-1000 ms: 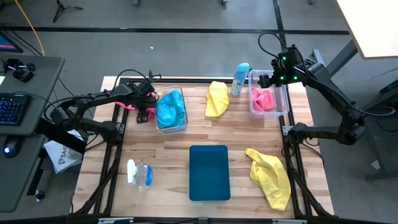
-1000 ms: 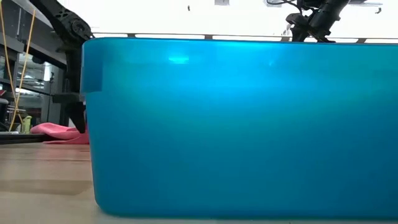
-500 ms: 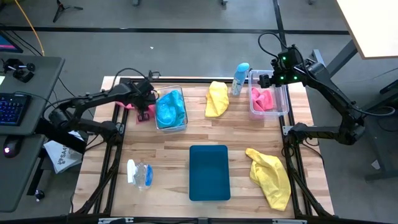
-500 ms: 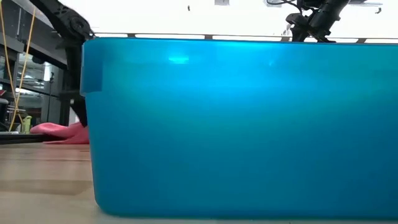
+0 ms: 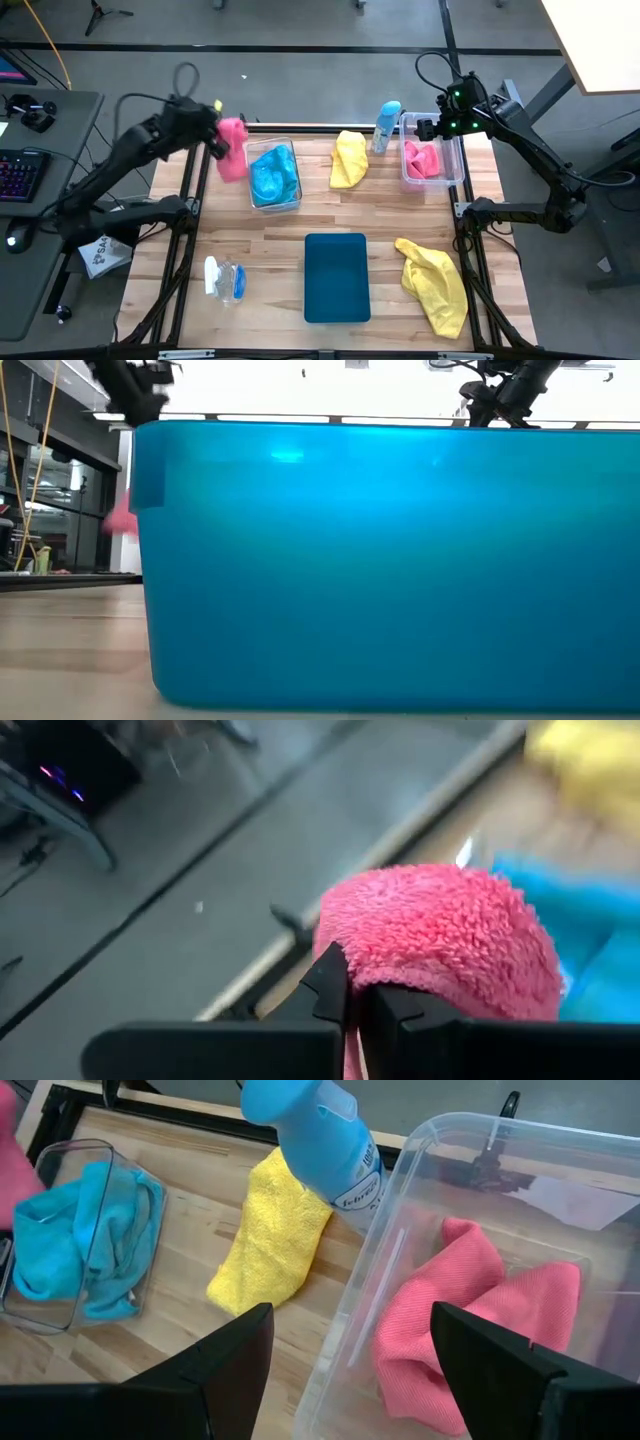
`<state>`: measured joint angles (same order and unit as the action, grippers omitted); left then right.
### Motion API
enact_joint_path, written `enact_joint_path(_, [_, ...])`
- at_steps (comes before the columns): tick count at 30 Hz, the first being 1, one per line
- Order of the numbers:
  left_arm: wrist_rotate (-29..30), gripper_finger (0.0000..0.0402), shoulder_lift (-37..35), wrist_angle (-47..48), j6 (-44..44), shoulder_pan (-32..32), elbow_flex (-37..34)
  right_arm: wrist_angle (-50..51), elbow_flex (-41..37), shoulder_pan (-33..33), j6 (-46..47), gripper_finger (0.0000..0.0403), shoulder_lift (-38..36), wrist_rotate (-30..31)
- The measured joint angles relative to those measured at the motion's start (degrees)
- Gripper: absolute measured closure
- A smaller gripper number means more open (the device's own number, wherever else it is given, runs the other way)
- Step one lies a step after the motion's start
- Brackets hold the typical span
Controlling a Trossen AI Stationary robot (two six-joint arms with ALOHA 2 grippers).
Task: Sort microfiber towel by color & place in baskets
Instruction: Put the pink towel into the right transparent bin
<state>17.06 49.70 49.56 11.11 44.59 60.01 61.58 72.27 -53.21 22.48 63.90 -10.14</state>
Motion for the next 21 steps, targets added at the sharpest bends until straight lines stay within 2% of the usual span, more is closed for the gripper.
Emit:
enact_joint_path(6, [-2.6, 0.0401, 0.2, -9.2, -4.9, -4.6, 8.6, -1.6, 0.0, 0.0, -0.1, 0.0137, 0.0, -2.3])
enact_joint_path(11, [-6.5, 0.0401, 4.5, -21.8, -6.4, -10.5, 11.0, -7.8, 0.0, 1.8, -1.8, 0.0137, 0.0, -12.6])
enact_joint_path(14, [-7.9, 0.0401, 9.2, -26.0, -6.0, -14.0, 11.7, -13.6, 0.0, 5.3, -1.7, 0.0137, 0.0, -17.3])
enact_joint_path(17, [-10.0, 0.0401, 14.3, -30.4, -4.6, -16.8, 12.2, -21.8, 0.0, 10.4, -0.9, 0.0137, 0.0, -18.8])
enact_joint_path(21, [-17.4, 0.0401, 20.5, -36.2, -0.6, -19.6, 13.8, -34.7, 0.0, 18.1, -0.3, 0.0137, 0.0, -19.0])
